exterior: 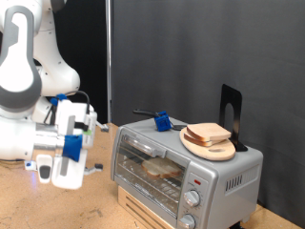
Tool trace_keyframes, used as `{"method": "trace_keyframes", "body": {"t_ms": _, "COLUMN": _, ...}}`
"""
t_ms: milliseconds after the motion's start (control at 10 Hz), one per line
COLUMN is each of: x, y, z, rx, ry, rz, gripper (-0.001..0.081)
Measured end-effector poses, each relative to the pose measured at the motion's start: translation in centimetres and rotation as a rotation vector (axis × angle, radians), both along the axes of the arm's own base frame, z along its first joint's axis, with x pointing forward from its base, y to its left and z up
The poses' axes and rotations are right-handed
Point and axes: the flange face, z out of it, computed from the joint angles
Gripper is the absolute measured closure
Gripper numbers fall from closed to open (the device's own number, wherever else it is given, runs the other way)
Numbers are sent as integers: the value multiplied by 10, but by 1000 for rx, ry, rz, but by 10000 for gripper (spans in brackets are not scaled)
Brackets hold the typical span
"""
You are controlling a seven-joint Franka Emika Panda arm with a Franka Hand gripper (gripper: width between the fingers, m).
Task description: Make a piece of toast with the oven
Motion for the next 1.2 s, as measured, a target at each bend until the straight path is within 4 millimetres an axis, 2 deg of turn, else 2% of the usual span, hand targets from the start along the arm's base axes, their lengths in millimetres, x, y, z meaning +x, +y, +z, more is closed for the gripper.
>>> {"method": "trace_keyframes", "body": {"t_ms": 400, "x": 48, "y": 2, "z": -23, "rx": -5, "ry": -14, "rz": 18, "gripper": 6}}
{"method": "trace_keyframes", "body": {"t_ms": 600, "x": 45, "y": 5, "z": -23, "rx": 0, "ry": -10, "rz": 55, "gripper": 6}}
{"method": "trace_keyframes", "body": {"t_ms": 800, "x": 56, "y": 10, "z": -22, "rx": 15, "ry": -23, "rz": 104, "gripper": 6}}
{"method": "trace_keyframes", "body": {"t_ms": 1000, "x": 80, "y": 18, "z": -31, "rx": 22, "ry": -38, "rz": 118, "gripper": 6}}
{"method": "trace_keyframes", "body": {"t_ms": 1200, "x": 105, "y": 22, "z": -45, "rx": 10, "ry": -13, "rz": 49, "gripper": 6}}
